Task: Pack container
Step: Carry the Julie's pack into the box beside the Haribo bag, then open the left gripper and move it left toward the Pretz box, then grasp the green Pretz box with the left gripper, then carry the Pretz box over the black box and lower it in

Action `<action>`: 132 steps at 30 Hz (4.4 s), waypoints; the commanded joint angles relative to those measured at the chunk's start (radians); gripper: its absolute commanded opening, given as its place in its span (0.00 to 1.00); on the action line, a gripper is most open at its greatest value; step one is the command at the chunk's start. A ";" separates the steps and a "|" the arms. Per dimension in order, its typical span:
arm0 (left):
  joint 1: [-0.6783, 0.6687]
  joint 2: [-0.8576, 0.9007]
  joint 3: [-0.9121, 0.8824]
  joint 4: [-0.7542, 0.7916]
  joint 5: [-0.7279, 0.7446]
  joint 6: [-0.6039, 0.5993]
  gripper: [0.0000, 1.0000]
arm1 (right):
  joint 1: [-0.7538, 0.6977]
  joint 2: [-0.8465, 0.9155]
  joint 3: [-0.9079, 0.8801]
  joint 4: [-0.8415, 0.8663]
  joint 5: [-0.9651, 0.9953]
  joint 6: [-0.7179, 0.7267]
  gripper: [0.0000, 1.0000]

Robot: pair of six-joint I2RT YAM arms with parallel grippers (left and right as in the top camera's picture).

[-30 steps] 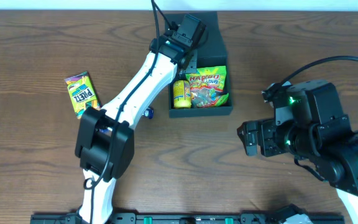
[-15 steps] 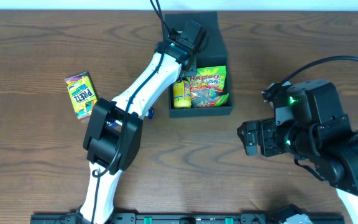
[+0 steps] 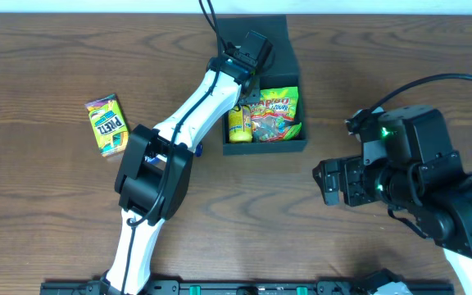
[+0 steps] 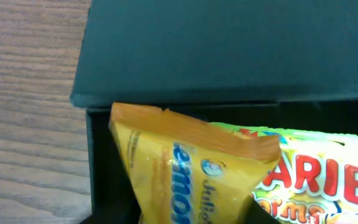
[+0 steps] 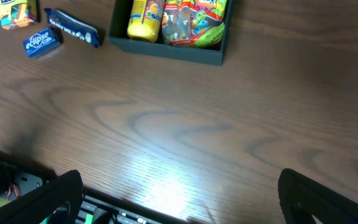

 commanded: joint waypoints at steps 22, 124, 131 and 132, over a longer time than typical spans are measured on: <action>0.032 -0.319 0.065 -0.108 -0.041 0.072 0.80 | -0.010 -0.001 0.010 -0.001 -0.003 -0.010 0.99; 0.649 -0.311 -0.515 0.056 0.022 0.180 0.65 | -0.010 0.000 0.010 -0.001 -0.003 -0.010 0.99; 0.559 -0.324 -0.361 -0.061 0.061 0.180 0.64 | -0.010 0.000 0.010 -0.001 -0.003 -0.010 0.99; 0.529 -0.324 -0.341 -0.065 0.076 0.179 0.64 | -0.010 0.000 0.010 -0.001 -0.003 -0.010 0.99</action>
